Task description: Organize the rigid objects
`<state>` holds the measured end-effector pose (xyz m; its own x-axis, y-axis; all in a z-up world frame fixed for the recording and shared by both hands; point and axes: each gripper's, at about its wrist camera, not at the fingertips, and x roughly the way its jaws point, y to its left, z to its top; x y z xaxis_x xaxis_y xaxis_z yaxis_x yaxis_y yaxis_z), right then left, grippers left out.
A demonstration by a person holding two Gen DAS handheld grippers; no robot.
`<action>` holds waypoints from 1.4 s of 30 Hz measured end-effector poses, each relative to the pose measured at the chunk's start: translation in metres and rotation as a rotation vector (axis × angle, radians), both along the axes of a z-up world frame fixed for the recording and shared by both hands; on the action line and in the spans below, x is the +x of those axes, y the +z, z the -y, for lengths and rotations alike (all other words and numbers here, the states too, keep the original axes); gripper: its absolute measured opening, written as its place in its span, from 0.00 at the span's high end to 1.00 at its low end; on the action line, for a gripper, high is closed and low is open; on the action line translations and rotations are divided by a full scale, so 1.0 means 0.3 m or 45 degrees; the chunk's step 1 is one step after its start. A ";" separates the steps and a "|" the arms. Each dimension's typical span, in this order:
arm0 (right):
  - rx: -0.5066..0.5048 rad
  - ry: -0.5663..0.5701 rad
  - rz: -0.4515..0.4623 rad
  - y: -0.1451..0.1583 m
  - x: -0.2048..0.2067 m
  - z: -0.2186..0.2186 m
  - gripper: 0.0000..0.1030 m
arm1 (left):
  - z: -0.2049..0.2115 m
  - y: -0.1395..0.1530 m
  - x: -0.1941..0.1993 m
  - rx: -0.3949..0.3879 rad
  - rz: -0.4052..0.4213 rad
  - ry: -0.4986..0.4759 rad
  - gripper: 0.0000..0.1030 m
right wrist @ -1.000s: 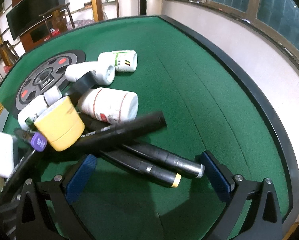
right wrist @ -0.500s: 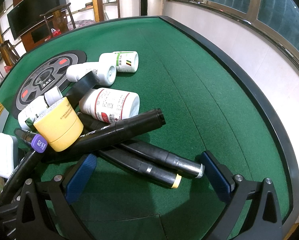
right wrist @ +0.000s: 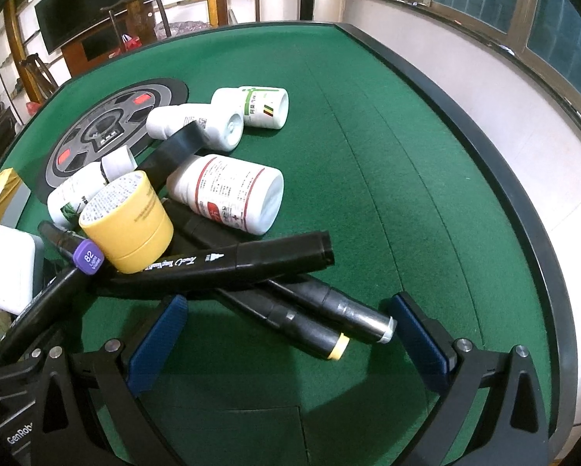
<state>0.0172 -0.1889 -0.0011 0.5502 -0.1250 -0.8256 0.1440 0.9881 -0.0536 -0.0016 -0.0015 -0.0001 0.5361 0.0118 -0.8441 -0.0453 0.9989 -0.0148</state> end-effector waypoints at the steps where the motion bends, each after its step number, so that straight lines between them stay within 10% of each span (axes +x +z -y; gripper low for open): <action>1: 0.001 -0.001 0.001 0.000 0.000 0.000 0.00 | 0.003 0.001 -0.003 0.000 0.000 0.021 0.00; 10: 0.022 -0.091 0.008 0.032 -0.060 0.027 0.00 | -0.003 -0.002 -0.004 -0.003 0.000 -0.007 0.00; 18: -0.147 -0.148 0.579 0.291 -0.387 0.018 0.00 | -0.002 0.001 0.001 0.002 -0.006 -0.049 0.00; 23: 0.003 -0.160 0.559 0.287 -0.423 0.075 0.00 | -0.036 0.025 -0.047 -0.066 0.054 -0.060 0.07; 30: -0.161 -0.161 0.849 0.385 -0.546 0.019 0.00 | -0.125 0.173 -0.163 -0.211 0.213 -0.118 0.08; 42: 0.141 -0.087 0.545 0.259 -0.255 0.090 0.00 | -0.296 0.254 -0.216 -0.077 0.263 -0.145 0.08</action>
<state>-0.0594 -0.2160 0.0768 0.8390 -0.0966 -0.5355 0.1952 0.9720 0.1305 -0.0665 0.0873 0.0761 0.6926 -0.1056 -0.7135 0.0776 0.9944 -0.0718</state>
